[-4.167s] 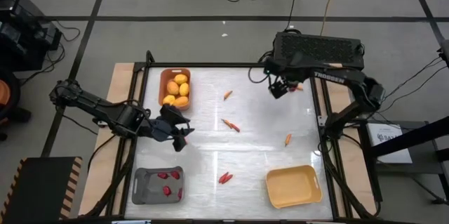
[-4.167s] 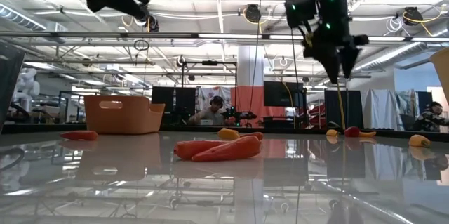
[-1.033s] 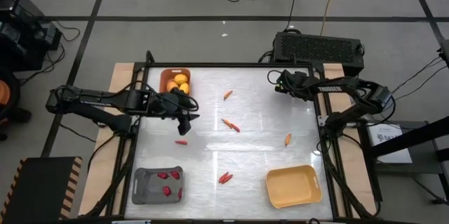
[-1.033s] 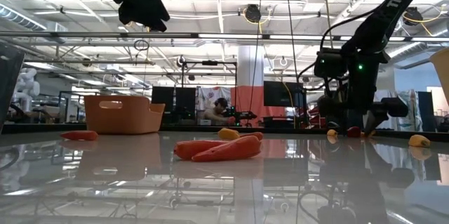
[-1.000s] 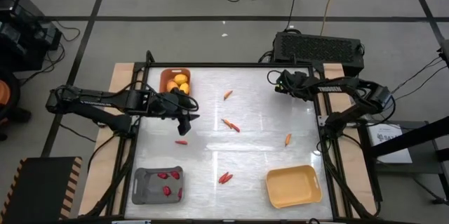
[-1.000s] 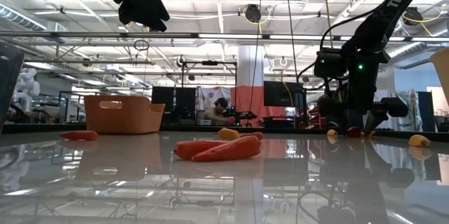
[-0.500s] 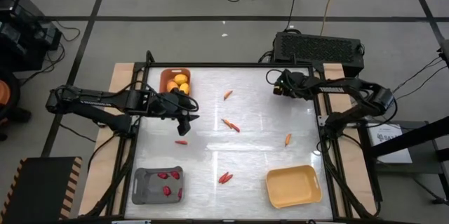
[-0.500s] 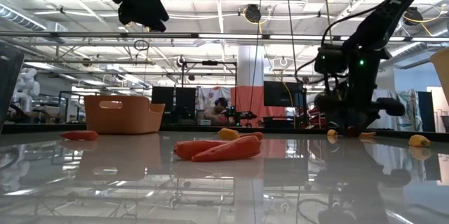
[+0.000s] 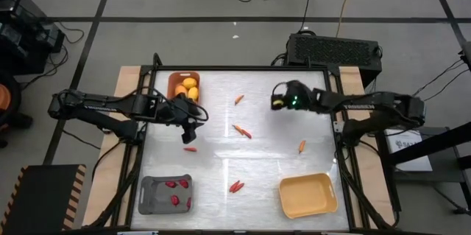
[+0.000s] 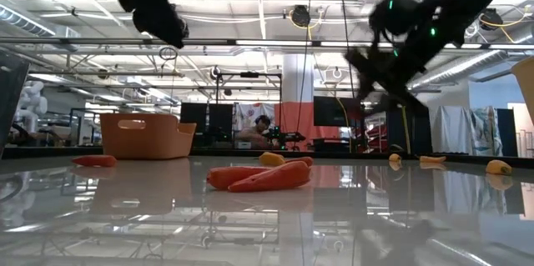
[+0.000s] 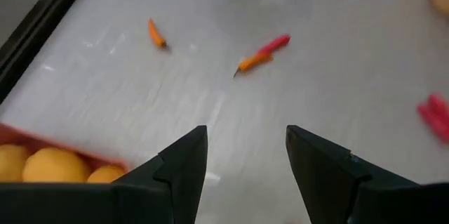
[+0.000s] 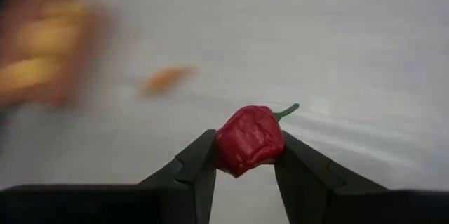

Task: Sort produce into baskets
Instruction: Put the red bell pepper into the black bin

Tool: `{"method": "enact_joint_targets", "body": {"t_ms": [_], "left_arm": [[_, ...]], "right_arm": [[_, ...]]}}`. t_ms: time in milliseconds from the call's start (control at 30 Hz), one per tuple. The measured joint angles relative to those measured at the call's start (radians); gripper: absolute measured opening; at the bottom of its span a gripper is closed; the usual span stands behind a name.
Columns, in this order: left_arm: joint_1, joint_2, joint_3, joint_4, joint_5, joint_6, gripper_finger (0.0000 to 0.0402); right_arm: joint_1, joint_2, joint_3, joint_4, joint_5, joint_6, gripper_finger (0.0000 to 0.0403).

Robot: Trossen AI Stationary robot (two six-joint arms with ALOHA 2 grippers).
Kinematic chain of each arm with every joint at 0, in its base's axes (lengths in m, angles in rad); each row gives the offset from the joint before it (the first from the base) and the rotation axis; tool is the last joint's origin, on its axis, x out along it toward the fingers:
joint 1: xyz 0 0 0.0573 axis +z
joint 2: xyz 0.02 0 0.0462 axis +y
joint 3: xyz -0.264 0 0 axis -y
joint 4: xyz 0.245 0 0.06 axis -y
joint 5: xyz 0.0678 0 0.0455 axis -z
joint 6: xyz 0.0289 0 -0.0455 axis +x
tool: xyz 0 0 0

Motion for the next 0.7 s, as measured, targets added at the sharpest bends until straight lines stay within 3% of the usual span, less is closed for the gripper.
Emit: {"method": "enact_joint_targets", "body": {"t_ms": [200, 300, 500, 700], "left_arm": [[-0.004, 0.000, 0.000, -0.121, 0.011, 0.063, 0.0201], [-0.004, 0.000, 0.000, -0.182, 0.013, 0.109, 0.0201], [-0.004, 0.000, 0.000, -0.267, 0.014, 0.198, 0.0201], [-0.003, 0.000, 0.000, -0.321, 0.014, 0.245, 0.0201]], "right_arm": [[0.253, 0.127, 0.005, 0.477, 0.002, -0.058, 0.0125], [0.371, 0.253, 0.059, 0.615, 0.002, -0.113, 0.0125], [0.537, 0.565, 0.362, 0.638, 0.002, -0.242, 0.0125], [0.613, 0.841, 0.756, 0.530, -0.028, -0.457, 0.0125]]}}
